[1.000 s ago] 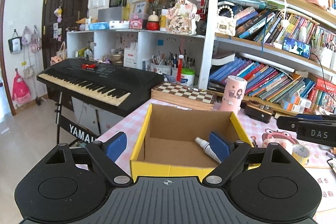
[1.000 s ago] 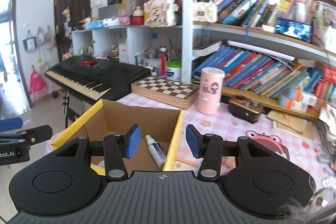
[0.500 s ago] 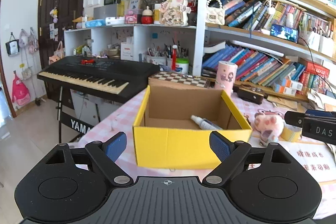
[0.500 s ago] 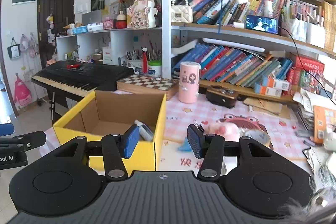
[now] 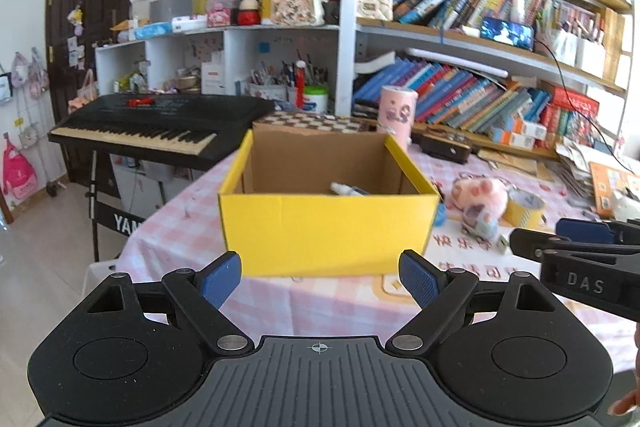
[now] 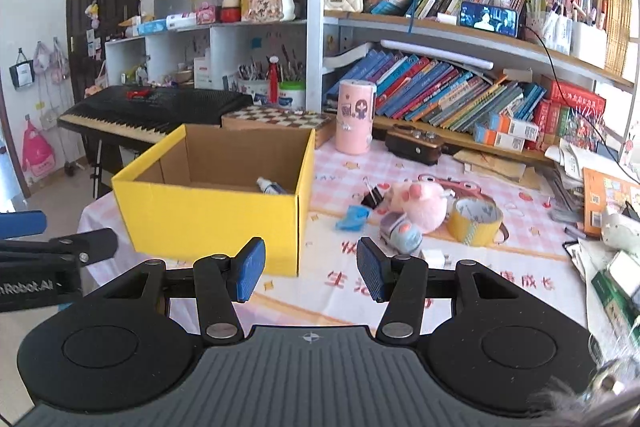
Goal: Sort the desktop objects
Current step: 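Withdraw both open tools back from the yellow box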
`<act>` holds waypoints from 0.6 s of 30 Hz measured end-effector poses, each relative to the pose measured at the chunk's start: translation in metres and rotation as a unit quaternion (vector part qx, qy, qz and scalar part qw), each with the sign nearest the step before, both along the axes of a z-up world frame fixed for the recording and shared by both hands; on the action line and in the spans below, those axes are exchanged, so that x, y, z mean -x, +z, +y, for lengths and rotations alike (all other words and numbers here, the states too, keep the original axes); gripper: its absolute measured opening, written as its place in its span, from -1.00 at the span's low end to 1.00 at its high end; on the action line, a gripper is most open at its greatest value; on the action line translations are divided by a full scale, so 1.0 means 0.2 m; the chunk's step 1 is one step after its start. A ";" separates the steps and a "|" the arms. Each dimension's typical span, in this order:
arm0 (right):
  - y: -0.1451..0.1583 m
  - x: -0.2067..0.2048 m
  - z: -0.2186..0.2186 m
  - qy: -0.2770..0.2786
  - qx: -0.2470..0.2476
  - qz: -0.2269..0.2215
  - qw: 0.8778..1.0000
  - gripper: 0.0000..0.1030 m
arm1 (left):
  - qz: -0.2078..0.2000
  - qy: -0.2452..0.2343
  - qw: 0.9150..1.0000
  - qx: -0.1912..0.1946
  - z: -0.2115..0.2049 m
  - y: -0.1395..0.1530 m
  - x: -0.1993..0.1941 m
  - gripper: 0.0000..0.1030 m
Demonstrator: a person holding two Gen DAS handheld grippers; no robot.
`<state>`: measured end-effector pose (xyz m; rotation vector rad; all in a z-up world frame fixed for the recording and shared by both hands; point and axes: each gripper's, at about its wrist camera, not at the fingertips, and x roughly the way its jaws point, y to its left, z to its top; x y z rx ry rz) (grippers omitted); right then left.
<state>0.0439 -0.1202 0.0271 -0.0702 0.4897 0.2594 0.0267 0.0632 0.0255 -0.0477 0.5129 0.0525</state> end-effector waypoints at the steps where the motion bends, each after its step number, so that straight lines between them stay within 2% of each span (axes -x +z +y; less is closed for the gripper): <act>1: -0.01 0.01 0.00 -0.001 -0.002 0.004 1.000 -0.06 | 0.002 -0.004 1.000 -0.001 -0.01 -0.01 0.00 0.71; 18: -0.08 0.12 -0.02 -0.014 0.005 0.052 0.999 -0.01 | 0.030 -0.037 0.999 0.008 -0.06 -0.05 0.07 0.71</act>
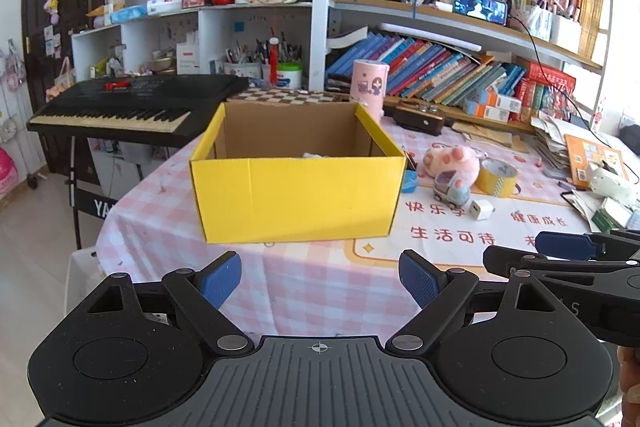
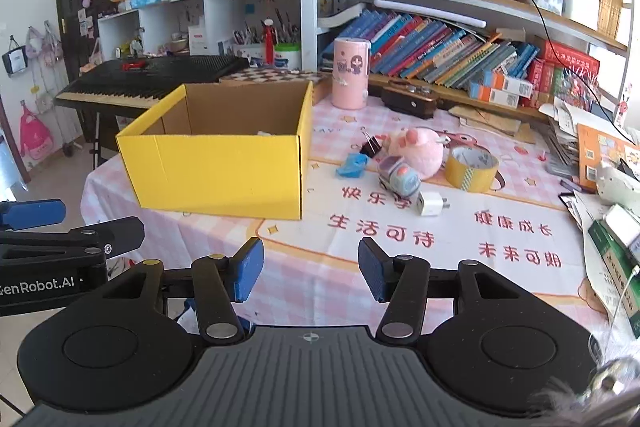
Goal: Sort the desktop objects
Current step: 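Withdraw both open tools back from the yellow box, then move both tools toward the white plug charger and toys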
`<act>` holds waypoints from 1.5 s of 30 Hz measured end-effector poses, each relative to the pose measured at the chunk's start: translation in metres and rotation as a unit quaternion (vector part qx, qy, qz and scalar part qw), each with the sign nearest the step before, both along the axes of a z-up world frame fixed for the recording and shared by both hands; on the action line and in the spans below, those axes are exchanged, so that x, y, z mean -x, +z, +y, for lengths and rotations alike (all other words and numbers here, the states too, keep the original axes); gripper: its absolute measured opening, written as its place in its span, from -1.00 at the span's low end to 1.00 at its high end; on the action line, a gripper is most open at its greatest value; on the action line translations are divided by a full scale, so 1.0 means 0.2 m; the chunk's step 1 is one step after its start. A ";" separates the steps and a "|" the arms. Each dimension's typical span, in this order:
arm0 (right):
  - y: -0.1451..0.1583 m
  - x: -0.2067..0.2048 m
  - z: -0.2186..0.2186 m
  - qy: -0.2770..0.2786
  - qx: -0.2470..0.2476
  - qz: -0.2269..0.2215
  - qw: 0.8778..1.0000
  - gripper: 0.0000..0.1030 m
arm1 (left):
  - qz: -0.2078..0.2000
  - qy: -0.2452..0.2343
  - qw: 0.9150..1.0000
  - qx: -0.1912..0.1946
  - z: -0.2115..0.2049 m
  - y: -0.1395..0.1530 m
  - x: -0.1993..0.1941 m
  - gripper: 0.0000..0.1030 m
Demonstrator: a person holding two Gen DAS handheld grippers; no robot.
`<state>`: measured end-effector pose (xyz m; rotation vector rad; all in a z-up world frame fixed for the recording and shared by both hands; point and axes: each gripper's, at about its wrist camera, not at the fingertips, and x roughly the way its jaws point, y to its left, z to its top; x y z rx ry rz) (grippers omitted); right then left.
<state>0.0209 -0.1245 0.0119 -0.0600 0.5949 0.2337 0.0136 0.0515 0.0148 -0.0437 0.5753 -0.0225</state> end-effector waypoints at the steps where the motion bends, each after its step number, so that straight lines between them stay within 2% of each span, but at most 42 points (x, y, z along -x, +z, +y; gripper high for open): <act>1: 0.00 0.01 0.00 -0.001 0.001 0.002 1.000 -0.01 | 0.001 -0.002 1.000 0.001 0.00 0.00 0.00 0.71; 25: -0.04 0.03 -0.20 -0.071 0.017 0.023 0.997 0.18 | 0.015 -0.086 0.996 0.011 -0.22 -0.05 -0.08 0.72; 45: -0.07 -0.18 -0.51 -0.114 0.012 0.039 0.993 0.21 | 0.026 -0.129 0.991 0.002 -0.52 -0.07 -0.33 0.72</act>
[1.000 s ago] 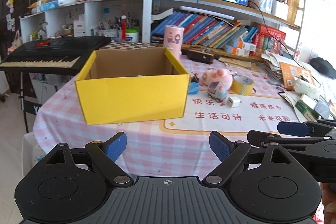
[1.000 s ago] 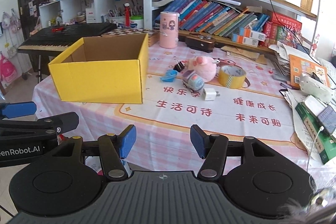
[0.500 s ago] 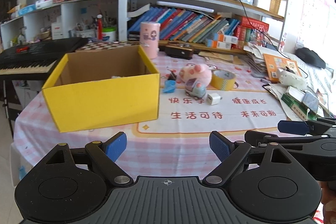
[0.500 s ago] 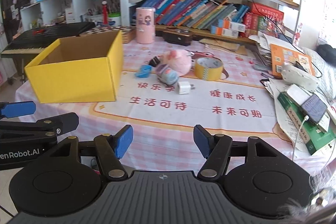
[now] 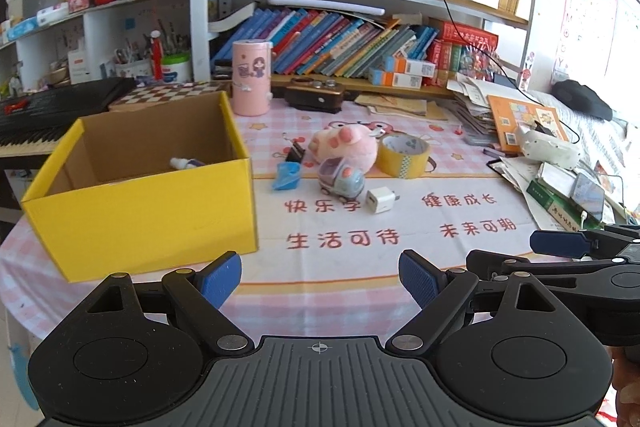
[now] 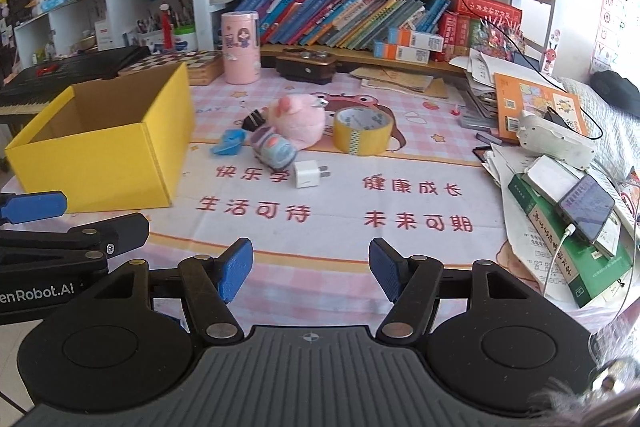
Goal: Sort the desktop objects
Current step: 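Move both tools toward the white plug charger and toys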
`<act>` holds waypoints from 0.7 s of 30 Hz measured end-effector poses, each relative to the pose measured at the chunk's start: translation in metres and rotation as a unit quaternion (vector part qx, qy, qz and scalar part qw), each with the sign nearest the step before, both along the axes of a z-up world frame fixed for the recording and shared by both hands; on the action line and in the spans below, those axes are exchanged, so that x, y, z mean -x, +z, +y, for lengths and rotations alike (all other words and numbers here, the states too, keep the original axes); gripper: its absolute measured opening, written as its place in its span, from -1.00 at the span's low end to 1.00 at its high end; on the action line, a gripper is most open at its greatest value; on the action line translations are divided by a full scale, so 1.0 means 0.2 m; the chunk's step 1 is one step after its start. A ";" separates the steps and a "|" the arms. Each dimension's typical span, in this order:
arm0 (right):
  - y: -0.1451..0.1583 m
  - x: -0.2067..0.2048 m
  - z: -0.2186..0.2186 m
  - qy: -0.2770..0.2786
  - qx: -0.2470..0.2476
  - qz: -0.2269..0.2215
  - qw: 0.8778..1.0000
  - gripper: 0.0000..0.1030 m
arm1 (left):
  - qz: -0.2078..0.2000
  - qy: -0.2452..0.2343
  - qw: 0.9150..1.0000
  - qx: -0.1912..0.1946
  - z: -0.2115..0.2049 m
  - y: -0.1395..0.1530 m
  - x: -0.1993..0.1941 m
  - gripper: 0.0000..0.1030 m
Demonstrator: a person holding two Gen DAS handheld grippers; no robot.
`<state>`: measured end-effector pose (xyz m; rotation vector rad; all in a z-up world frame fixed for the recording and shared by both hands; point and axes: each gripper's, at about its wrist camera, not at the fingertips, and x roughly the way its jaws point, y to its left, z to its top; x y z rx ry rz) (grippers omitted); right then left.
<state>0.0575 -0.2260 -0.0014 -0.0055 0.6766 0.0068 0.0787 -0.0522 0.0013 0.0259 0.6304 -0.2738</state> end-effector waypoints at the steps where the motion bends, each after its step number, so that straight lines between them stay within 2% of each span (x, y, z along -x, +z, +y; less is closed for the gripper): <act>1: 0.00 -0.02 -0.02 -0.002 -0.001 0.002 1.000 0.21 | 0.002 -0.002 1.000 0.000 -0.02 0.00 -0.02 0.72; 11: -0.05 -0.20 -0.24 -0.017 -0.006 0.026 0.999 0.23 | 0.022 -0.016 1.000 -0.006 -0.24 -0.05 -0.19 0.72; 21: -0.08 -0.44 -0.41 0.002 -0.011 0.044 0.999 0.26 | 0.042 0.004 0.999 -0.009 -0.40 -0.09 -0.37 0.71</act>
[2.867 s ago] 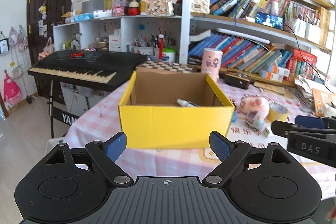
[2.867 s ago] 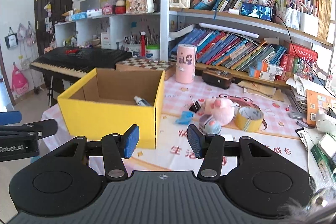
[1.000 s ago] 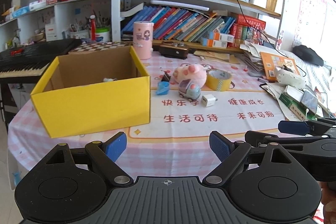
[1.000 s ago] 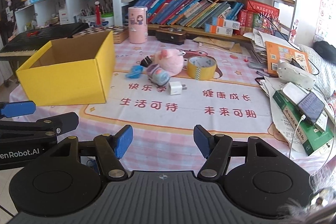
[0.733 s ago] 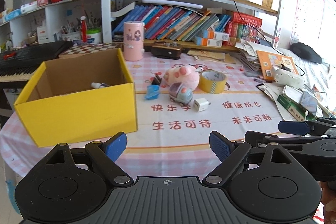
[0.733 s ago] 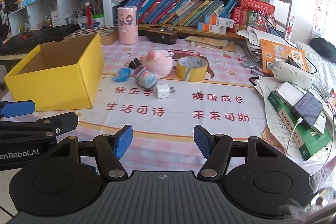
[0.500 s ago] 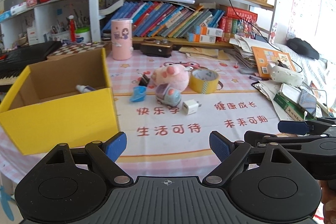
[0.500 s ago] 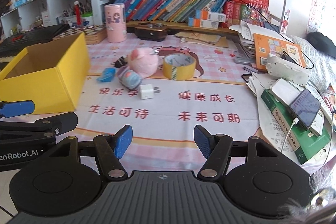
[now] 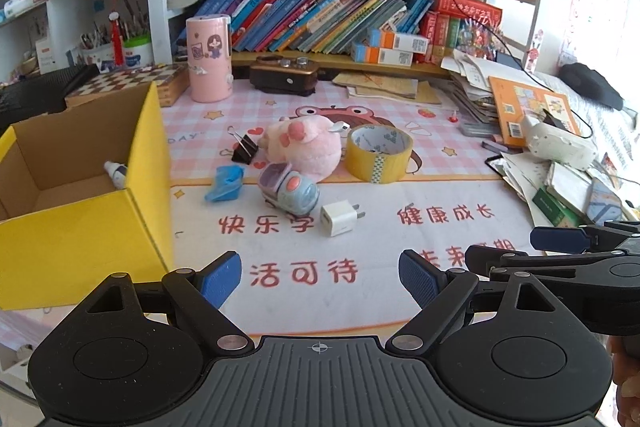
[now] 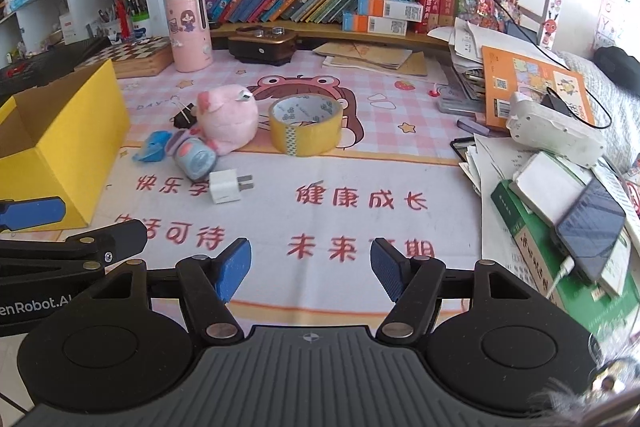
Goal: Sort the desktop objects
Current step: 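Move both tools toward the white plug charger and toys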
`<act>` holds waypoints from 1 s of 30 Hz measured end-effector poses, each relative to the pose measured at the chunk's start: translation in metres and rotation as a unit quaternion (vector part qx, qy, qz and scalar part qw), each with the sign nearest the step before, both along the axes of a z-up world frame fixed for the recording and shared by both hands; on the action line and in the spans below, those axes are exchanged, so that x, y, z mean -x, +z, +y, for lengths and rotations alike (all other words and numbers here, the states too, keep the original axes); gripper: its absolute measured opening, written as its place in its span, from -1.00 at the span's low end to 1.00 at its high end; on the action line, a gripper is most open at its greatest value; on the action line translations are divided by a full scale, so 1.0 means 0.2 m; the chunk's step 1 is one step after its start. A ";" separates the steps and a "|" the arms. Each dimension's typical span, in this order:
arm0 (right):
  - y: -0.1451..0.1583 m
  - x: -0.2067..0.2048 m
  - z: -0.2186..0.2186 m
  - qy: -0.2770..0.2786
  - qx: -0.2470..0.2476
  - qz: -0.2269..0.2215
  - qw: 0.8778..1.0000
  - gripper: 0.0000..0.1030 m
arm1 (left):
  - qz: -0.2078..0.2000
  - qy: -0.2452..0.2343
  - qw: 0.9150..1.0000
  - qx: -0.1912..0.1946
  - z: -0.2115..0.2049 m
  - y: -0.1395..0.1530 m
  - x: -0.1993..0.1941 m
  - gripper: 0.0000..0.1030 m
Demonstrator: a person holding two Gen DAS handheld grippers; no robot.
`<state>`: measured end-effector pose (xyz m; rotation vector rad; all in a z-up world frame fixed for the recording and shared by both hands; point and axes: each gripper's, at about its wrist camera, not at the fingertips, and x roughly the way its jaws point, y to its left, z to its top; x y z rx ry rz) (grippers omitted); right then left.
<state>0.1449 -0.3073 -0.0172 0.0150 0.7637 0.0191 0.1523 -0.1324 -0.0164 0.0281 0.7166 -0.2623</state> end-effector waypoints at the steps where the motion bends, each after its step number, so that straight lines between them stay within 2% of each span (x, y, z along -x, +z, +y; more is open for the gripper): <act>1: 0.00 -0.02 -0.02 0.003 -0.001 0.001 1.000 0.26 | 0.002 0.004 1.000 0.000 -0.01 0.00 -0.02 0.71; 13: -0.02 -0.27 -0.14 0.051 -0.015 0.010 0.999 0.29 | 0.015 0.066 0.998 -0.008 -0.11 -0.01 -0.16 0.71; 24: -0.05 -0.41 -0.20 0.069 -0.031 0.020 0.997 0.29 | 0.038 0.090 0.995 -0.013 -0.16 -0.08 -0.26 0.69; 25: -0.05 -0.42 -0.20 0.071 -0.032 0.020 0.997 0.29 | 0.043 0.092 0.995 -0.015 -0.16 -0.09 -0.27 0.68; 28: -0.05 -0.44 -0.21 0.074 -0.032 0.021 0.997 0.29 | 0.052 0.094 0.994 -0.015 -0.17 -0.13 -0.31 0.49; 30: -0.05 -0.46 -0.21 0.074 -0.032 0.020 0.997 0.29 | 0.048 0.094 0.994 -0.017 -0.18 -0.14 -0.34 0.45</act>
